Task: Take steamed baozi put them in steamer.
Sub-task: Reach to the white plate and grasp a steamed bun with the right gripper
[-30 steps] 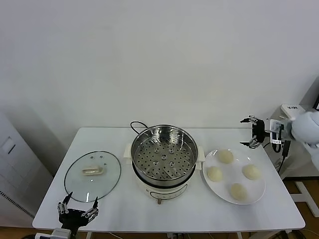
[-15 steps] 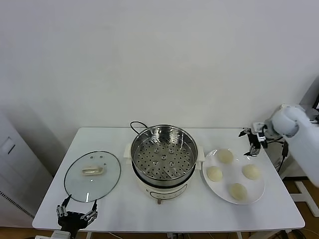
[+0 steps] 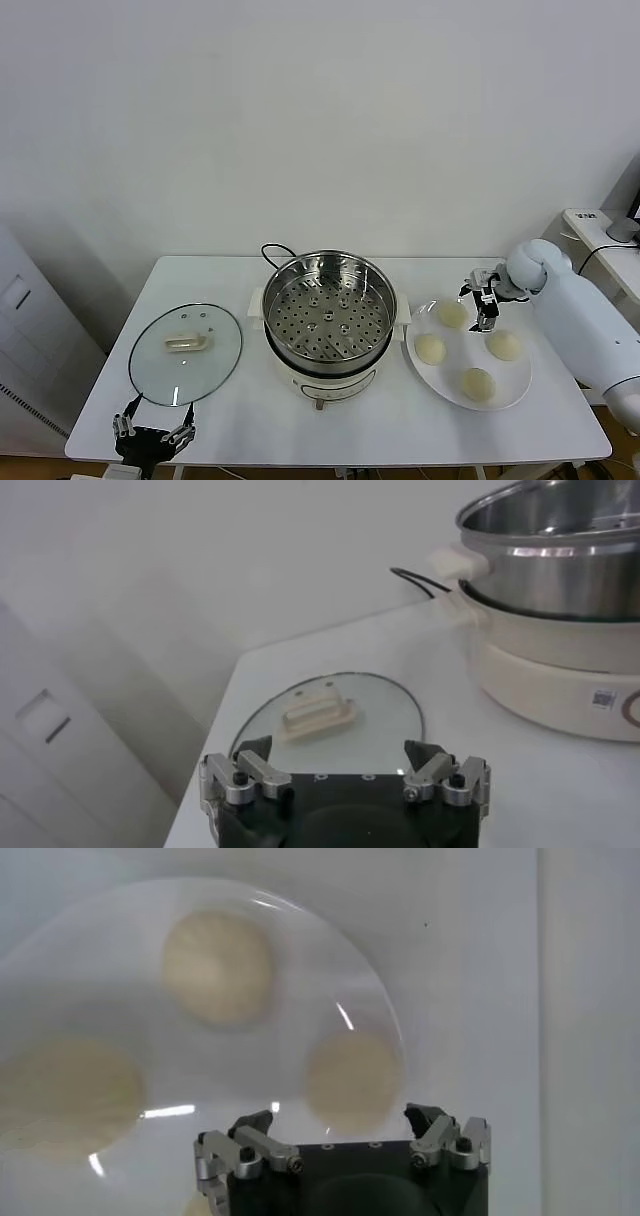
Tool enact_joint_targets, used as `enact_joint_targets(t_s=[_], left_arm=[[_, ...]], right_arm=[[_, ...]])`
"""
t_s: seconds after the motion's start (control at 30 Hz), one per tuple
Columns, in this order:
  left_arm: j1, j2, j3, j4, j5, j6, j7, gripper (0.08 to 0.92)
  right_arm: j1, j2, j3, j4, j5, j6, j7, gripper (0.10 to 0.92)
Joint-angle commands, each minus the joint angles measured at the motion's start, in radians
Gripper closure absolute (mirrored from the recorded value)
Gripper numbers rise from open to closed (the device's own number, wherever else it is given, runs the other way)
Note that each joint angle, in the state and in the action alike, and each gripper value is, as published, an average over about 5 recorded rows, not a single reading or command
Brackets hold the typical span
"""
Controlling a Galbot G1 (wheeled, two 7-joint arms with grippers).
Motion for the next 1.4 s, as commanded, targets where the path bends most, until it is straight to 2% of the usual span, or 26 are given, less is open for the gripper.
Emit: enact_joint_targets(t_s=[0.03,0.47,0.97,1.1,1.4], left_arm=[[-0.001,-0.003,0.003,0.001,-0.001,-0.007,-0.011,0.177],[0.002,-0.002,0.006,-0.005,0.0,-0.014,-0.025,0.177],[0.0,0.001,0.011,-0.002,-0.001,-0.01,-0.023,0.177],[0.001,0.001,0.011,-0.002,0.0,-0.009,-0.023,0.177],[0.001,0.003,0.017,0.002,0.003,-0.008,-0.023,0.177]], right_arm=[[-0.01,0.046,0.02,-0.056,-0.051,0.013,0.037,0.203],[-0.023,0.076,0.048,-0.069,-0.073,0.012,0.094,0.203],[-0.025,0.07,0.057,-0.066,-0.066,0.013,0.095,0.218],[-0.027,0.07,0.056,-0.06,-0.064,0.012,0.088,0.276],[-0.029,0.057,0.057,-0.048,-0.058,0.01,0.083,0.513]])
